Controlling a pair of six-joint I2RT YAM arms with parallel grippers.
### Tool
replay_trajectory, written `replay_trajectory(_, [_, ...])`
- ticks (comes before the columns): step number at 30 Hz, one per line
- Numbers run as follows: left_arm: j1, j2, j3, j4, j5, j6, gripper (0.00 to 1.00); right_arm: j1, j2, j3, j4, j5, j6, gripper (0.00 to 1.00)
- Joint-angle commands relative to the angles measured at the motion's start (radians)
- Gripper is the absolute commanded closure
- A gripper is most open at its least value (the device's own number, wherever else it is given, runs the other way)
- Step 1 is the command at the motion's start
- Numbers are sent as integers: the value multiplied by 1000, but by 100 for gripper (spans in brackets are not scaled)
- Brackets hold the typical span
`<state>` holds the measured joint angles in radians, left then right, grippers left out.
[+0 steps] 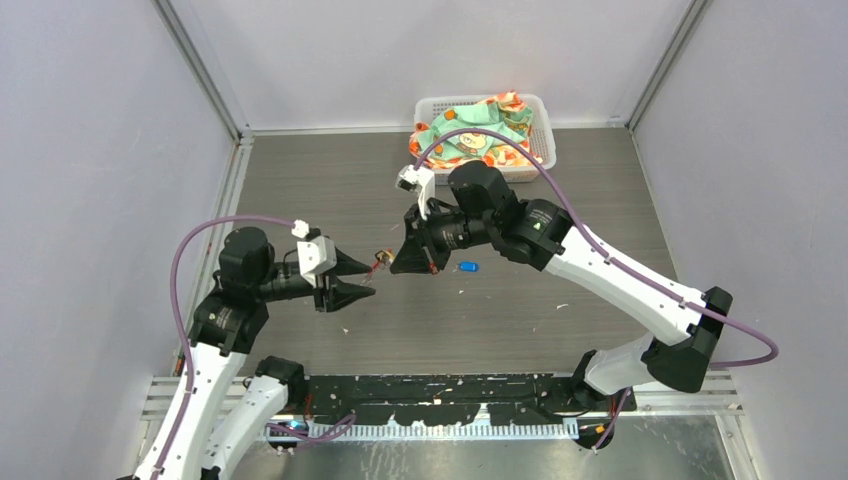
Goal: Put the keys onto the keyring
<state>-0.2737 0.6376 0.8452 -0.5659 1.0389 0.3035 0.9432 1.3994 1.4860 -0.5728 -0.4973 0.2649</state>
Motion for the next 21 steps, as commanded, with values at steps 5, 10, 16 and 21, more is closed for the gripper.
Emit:
replay_trajectory(5, [-62,-9,7,235,-90,-147,53,1,-36,119,-44,-29,38,99])
replay_trajectory(10, [-149,6,23,274,-131,-155,45,5,-21,159,-66,-10,61,99])
replay_trajectory(16, [-218,1,35,299,-242,-152,42,15,-24,178,-66,5,76,99])
replay_trajectory(21, [-222,-16,30,337,-335,-160,46,18,-24,176,-63,4,84,99])
